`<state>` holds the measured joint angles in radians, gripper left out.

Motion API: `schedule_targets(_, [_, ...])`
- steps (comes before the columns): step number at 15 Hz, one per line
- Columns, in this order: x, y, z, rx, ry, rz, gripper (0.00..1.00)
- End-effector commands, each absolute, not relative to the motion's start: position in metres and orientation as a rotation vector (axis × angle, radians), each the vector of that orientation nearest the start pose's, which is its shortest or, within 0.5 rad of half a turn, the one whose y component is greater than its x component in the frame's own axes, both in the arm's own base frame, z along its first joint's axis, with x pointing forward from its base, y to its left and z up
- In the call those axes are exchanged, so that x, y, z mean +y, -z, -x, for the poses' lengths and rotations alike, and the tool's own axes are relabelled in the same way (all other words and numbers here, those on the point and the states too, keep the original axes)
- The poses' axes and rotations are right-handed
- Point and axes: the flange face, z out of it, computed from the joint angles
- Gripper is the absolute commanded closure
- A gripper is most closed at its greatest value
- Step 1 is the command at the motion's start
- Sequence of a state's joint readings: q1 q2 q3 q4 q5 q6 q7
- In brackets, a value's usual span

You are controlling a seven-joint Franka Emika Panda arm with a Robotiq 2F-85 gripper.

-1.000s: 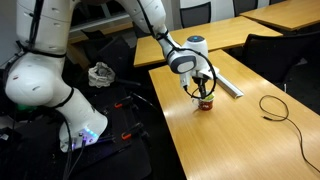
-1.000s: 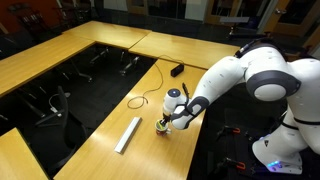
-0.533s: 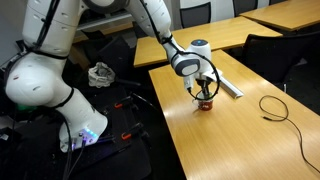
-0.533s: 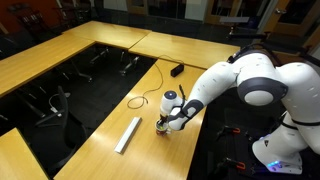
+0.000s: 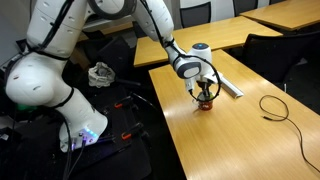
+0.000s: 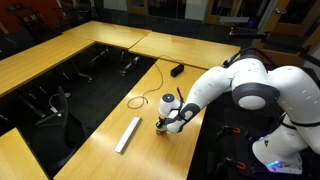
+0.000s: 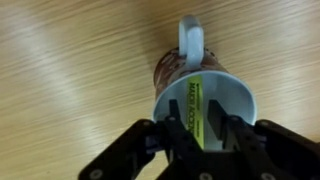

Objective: Pick the marker from the cup and put it on the table

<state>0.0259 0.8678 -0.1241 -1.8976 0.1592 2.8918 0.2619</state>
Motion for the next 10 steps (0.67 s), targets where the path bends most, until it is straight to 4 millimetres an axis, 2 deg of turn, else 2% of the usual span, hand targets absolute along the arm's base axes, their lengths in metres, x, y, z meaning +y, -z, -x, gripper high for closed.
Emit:
schedule_targets(1, [-0.069,-0.051,-0.615,0.72,0.238,3.102,0.92])
schedule_targets(2, [-0.068,-0.05,-0.615,0.705,0.244,3.103,1.0])
schedule_targets(4, [-0.066,-0.053,-0.615,0.668,0.259,3.108,0.95])
schedule_targets(6, [-0.063,-0.057,-0.613,0.632,0.271,3.115,0.95])
schedule_targets(10, [-0.065,-0.08,-0.609,0.624,0.276,3.156,0.95])
